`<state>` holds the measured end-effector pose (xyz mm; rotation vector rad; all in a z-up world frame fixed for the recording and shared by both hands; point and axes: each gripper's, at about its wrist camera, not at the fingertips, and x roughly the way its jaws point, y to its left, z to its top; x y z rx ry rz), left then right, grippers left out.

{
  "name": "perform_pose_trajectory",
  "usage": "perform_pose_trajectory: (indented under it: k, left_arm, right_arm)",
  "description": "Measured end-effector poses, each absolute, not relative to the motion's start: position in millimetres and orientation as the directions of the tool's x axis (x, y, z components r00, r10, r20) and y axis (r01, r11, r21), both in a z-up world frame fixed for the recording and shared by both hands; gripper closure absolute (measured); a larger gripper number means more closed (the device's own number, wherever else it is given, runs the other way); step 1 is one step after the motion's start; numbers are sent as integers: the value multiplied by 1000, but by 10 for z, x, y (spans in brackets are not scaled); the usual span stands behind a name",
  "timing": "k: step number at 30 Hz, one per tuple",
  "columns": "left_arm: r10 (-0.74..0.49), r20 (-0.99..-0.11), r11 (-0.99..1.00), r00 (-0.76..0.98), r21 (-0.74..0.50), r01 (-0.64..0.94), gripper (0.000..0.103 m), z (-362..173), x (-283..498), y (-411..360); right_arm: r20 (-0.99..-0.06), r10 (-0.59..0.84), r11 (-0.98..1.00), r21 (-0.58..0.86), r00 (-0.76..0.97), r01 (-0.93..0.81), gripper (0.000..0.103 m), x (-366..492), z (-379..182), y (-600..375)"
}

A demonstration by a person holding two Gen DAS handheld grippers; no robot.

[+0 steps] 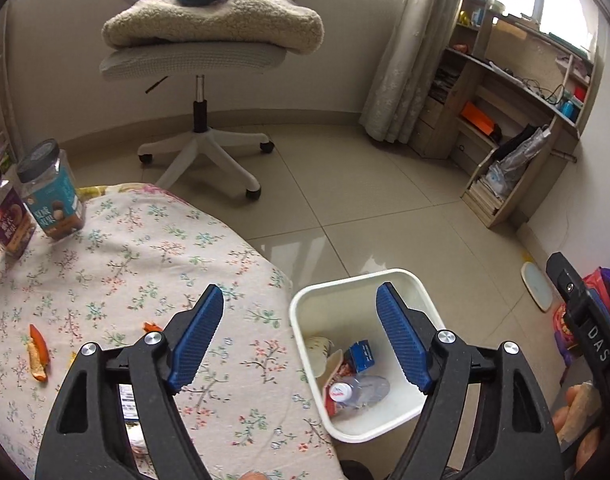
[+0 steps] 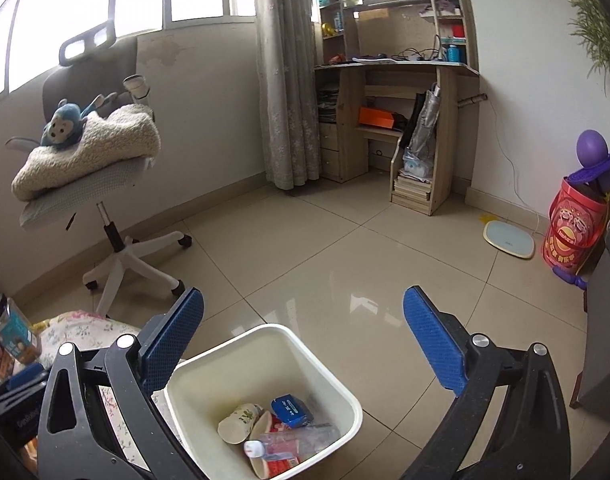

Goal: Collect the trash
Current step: 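Grasp the orange peel with the left tool while the right tool grasps the milk carton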

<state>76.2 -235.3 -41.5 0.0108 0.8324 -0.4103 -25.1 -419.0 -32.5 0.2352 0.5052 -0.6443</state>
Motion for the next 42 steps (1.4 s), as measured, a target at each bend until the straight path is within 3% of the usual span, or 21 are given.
perform_pose_trajectory:
  k: [15, 26, 34, 37, 39, 41, 42]
  left_arm:
    - [-136, -776, 990, 616, -93, 102, 22, -685, 1023, -970]
    - [61, -897, 990, 437, -1, -140, 21, -1266, 1504, 140]
    - [21, -962, 980, 271, -34, -198, 22, -1850, 1652, 635]
    - [24, -967, 985, 254, -21, -172, 27, -1964, 1646, 621]
    - [22, -973, 988, 231, -15, -155, 39, -2041, 1646, 618]
    - [37, -972, 990, 232, 3, -143, 44, -2055, 1637, 621]
    - [46, -970, 991, 241, 15, -130, 53, -2039, 1630, 616]
  right_arm:
    - [-559, -386, 909, -96, 734, 406, 7, 403, -540, -2861]
    - [-661, -269, 962, -142, 701, 235, 7, 750, -887, -2151]
    - [-772, -175, 983, -107, 611, 147, 7, 956, -1168, -1973]
    - [-796, -168, 985, -107, 581, 138, 7, 1054, -1298, -1946]
    - [-805, -178, 983, -121, 566, 137, 7, 1117, -1387, -1929]
    - [-824, -173, 984, -120, 539, 133, 7, 1166, -1474, -1918]
    - [-837, -156, 986, -104, 524, 127, 7, 1179, -1510, -1917]
